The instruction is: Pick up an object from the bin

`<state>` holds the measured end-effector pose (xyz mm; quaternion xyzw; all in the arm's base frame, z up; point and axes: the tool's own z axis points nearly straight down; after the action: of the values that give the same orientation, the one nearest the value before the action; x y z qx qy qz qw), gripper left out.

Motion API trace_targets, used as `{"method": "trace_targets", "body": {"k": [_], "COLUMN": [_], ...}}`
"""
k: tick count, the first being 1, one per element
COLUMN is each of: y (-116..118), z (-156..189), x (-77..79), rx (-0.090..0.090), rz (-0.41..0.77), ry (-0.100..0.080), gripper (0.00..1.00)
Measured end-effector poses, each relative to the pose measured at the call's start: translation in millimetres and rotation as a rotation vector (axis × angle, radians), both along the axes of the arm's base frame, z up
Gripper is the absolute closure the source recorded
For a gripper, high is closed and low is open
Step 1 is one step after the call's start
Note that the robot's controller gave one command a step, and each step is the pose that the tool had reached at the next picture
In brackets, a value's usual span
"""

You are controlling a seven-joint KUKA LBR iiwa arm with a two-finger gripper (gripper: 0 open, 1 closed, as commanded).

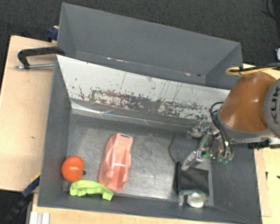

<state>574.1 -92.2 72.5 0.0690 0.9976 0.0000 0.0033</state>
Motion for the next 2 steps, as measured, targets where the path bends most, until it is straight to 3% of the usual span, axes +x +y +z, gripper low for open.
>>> {"method": "trace_targets", "body": {"k": [1, 2], "y": [0.0, 0.0], "z": [1.7, 0.0], "x": [-0.8, 0.0], "rx": [0.001, 0.000], "rz": [0.001, 0.000], "ry": [0.007, 0.000], "gripper": [1.00, 0.00]}}
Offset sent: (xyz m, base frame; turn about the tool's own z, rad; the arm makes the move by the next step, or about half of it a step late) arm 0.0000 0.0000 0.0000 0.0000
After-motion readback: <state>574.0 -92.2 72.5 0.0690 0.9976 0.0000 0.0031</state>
